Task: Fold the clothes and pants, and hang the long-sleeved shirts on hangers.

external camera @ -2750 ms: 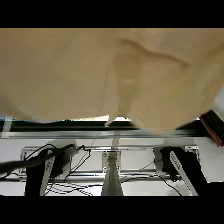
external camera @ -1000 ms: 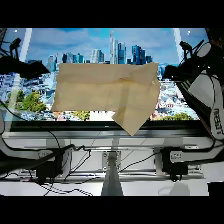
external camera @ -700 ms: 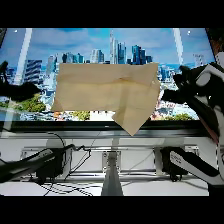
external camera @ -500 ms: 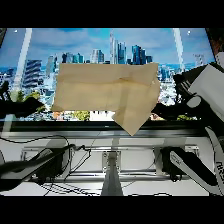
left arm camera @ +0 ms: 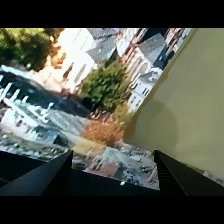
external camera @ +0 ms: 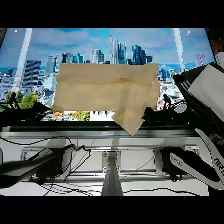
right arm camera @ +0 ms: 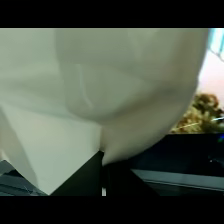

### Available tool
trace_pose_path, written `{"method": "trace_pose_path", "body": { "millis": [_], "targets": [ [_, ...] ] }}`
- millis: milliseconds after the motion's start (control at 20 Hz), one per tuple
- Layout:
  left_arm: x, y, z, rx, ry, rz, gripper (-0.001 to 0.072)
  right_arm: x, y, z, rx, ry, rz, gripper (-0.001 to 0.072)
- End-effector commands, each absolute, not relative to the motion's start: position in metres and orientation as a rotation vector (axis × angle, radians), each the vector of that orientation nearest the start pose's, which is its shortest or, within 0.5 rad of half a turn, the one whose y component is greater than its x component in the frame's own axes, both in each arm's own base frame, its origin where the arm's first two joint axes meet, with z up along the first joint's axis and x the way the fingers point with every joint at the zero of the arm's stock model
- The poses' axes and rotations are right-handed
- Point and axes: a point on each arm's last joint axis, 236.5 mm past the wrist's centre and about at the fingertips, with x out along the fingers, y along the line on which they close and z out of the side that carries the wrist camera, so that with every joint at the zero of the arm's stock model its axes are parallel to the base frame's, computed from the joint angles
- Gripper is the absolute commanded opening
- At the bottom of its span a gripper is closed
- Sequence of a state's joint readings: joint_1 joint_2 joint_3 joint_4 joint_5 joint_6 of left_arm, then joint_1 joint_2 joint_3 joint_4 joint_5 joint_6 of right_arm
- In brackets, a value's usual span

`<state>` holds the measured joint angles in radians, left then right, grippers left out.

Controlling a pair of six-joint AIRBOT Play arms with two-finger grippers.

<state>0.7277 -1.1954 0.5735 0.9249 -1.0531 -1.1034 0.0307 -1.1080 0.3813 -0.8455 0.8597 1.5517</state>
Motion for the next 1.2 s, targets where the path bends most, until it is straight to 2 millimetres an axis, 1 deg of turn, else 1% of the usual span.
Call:
{"method": "trace_pose_path", "body": {
  "millis": [0, 100, 200, 300, 400, 450, 550, 600, 650, 700, 750, 850, 900, 950, 1000, 1050, 1100, 1150],
  "targets": [
    [0.261, 0.059, -0.107, -0.868, 1.265, 0.030, 0.0533, 0.225, 0.135, -0.126, 0.723, 1.499, 0.117, 0.0012],
    [0.262, 0.055, -0.109, -0.853, 1.276, 0.005, 0.0534, 0.234, 0.134, -0.121, 0.708, 1.477, 0.127, 0.0012],
    [0.262, 0.045, -0.115, -0.848, 1.304, -0.020, 0.0533, 0.244, 0.133, -0.115, 0.690, 1.452, 0.137, 0.0012],
    [0.265, 0.039, -0.126, -0.830, 1.329, -0.026, 0.0533, 0.253, 0.133, -0.109, 0.685, 1.430, 0.145, 0.0012],
    [0.274, 0.033, -0.137, -0.834, 1.325, -0.016, 0.0532, 0.259, 0.134, -0.104, 0.684, 1.413, 0.150, 0.0013],
    [0.282, 0.030, -0.139, -0.863, 1.306, -0.010, 0.0458, 0.261, 0.134, -0.103, 0.682, 1.408, 0.153, 0.0012],
    [0.297, 0.025, -0.139, -0.904, 1.261, -0.010, 0.0007, 0.265, 0.134, -0.099, 0.675, 1.399, 0.158, 0.0012],
    [0.306, 0.024, -0.133, -0.891, 1.228, -0.039, 0.0015, 0.269, 0.135, -0.094, 0.666, 1.393, 0.171, 0.0012],
    [0.315, 0.027, -0.127, -0.882, 1.198, -0.051, 0.0015, 0.274, 0.136, -0.086, 0.641, 1.385, 0.203, 0.0012],
    [0.324, 0.030, -0.118, -0.872, 1.177, -0.063, 0.0015, 0.280, 0.139, -0.077, 0.619, 1.371, 0.234, 0.0012],
    [0.333, 0.032, -0.107, -0.860, 1.160, -0.088, 0.0014, 0.291, 0.141, -0.066, 0.608, 1.342, 0.256, 0.0012],
    [0.356, 0.029, -0.077, -0.823, 1.123, -0.168, 0.0013, 0.319, 0.142, -0.039, 0.600, 1.253, 0.275, 0.0012],
    [0.374, 0.030, -0.058, -0.787, 1.082, -0.197, 0.0012, 0.339, 0.140, -0.023, 0.595, 1.183, 0.275, 0.0012],
    [0.395, 0.034, -0.037, -0.752, 1.026, -0.213, 0.0012, 0.365, 0.135, -0.003, 0.596, 1.078, 0.259, 0.0011],
    [0.419, 0.038, -0.012, -0.709, 0.952, -0.223, 0.0011, 0.391, 0.127, 0.017, 0.599, 0.965, 0.236, 0.0011],
    [0.442, 0.042, 0.013, -0.661, 0.878, -0.222, 0.0011, 0.419, 0.116, 0.041, 0.607, 0.835, 0.199, 0.0011],
    [0.466, 0.047, 0.036, -0.604, 0.797, -0.201, 0.0011, 0.442, 0.105, 0.060, 0.631, 0.727, 0.157, 0.0011],
    [0.488, 0.049, 0.055, -0.554, 0.716, -0.168, 0.0011, 0.461, 0.096, 0.072, 0.661, 0.654, 0.121, 0.0011]
  ]
}}
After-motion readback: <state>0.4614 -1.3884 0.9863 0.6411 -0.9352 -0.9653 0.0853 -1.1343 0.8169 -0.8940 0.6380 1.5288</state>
